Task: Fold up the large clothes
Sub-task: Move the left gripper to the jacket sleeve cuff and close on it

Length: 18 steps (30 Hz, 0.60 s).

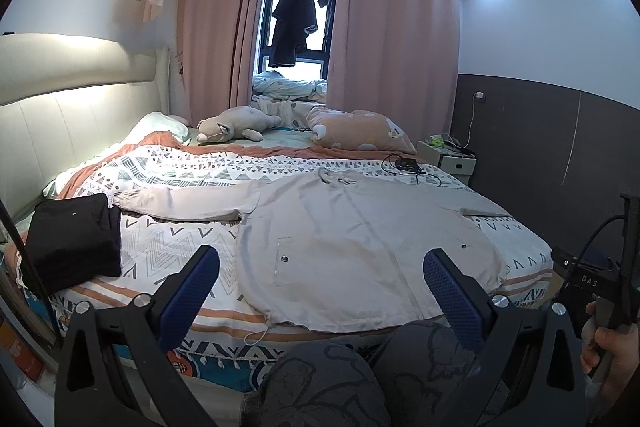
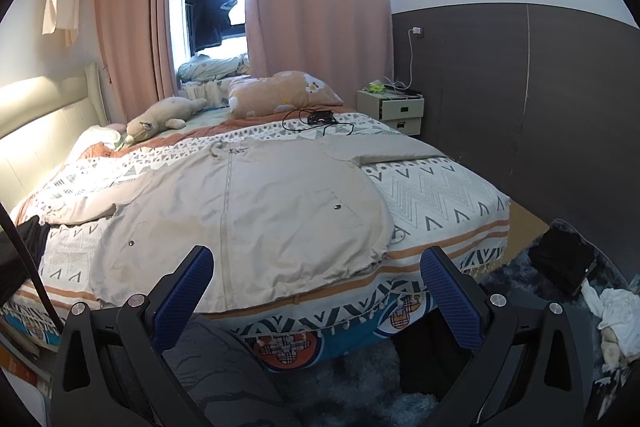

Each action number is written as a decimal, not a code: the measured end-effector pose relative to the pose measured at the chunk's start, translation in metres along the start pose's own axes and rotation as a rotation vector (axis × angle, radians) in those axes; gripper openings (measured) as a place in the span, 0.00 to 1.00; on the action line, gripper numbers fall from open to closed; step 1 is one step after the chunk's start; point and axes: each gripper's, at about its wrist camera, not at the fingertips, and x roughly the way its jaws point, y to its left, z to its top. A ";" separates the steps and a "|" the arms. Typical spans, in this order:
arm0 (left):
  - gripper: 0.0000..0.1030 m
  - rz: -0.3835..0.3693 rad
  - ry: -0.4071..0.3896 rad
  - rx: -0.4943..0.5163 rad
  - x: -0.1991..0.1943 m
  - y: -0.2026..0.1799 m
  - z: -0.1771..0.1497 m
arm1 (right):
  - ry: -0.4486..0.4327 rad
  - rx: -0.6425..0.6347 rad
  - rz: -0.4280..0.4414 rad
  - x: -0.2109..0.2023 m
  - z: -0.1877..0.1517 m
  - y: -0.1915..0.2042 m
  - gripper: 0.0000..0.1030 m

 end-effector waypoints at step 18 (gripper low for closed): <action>1.00 0.115 0.075 -0.075 0.122 0.065 0.039 | 0.090 0.034 0.112 0.142 0.054 0.041 1.00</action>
